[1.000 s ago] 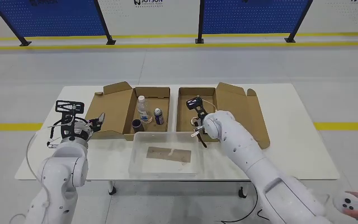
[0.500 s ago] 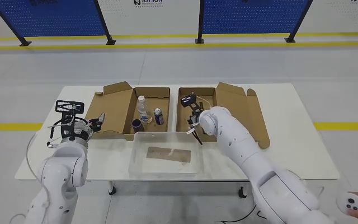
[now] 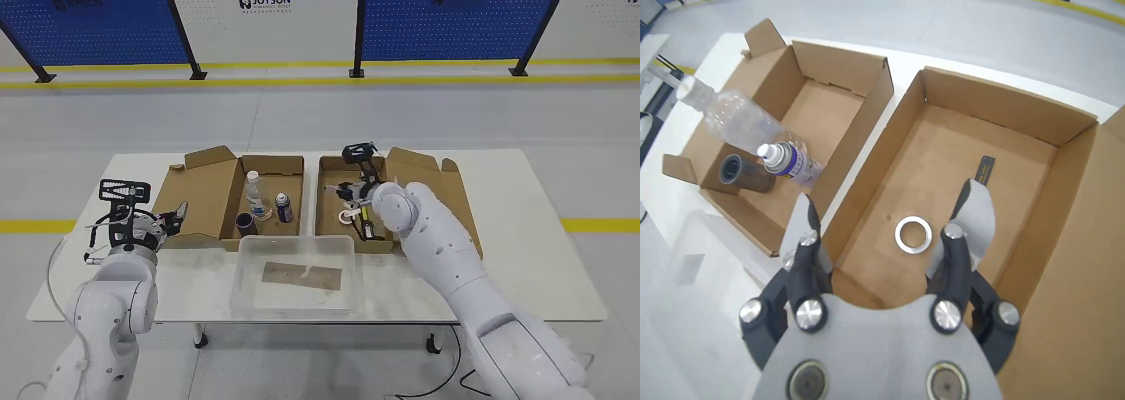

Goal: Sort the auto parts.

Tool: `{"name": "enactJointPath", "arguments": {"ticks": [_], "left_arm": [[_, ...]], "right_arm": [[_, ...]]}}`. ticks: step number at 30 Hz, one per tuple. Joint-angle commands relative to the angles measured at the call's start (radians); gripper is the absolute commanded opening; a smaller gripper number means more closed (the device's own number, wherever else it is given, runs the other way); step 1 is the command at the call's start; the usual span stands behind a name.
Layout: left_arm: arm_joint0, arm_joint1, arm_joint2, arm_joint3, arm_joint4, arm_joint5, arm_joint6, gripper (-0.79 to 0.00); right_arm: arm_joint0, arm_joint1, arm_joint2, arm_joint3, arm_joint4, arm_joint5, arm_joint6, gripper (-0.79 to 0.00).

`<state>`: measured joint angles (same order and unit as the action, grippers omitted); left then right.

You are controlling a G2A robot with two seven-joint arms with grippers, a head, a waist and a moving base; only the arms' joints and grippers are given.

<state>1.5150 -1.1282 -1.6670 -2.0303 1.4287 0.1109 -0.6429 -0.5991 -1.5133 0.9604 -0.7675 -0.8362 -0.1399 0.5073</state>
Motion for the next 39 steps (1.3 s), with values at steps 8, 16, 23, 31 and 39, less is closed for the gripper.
{"name": "enactJointPath", "arguments": {"ticks": [8,16,23,31,39], "left_arm": [[0.0,0.0,0.0,0.0,0.0,0.0,0.0,0.0],[0.0,0.0,0.0,0.0,0.0,0.0,0.0,0.0],[0.0,0.0,0.0,0.0,0.0,0.0,0.0,0.0],[0.0,0.0,0.0,0.0,0.0,0.0,0.0,0.0],[0.0,0.0,0.0,0.0,0.0,0.0,0.0,0.0]], "right_arm": [[-0.348,0.12,0.339,-0.515,0.023,-0.017,0.087,0.0],[-0.616,0.168,0.555,-0.889,0.081,-0.013,0.17,0.0],[-0.666,0.185,0.599,-0.945,0.087,-0.078,0.215,0.0],[-0.666,0.185,0.598,-0.945,0.087,-0.078,0.215,-0.001],[-0.666,0.185,0.599,-0.945,0.087,-0.078,0.215,-0.001]]}}
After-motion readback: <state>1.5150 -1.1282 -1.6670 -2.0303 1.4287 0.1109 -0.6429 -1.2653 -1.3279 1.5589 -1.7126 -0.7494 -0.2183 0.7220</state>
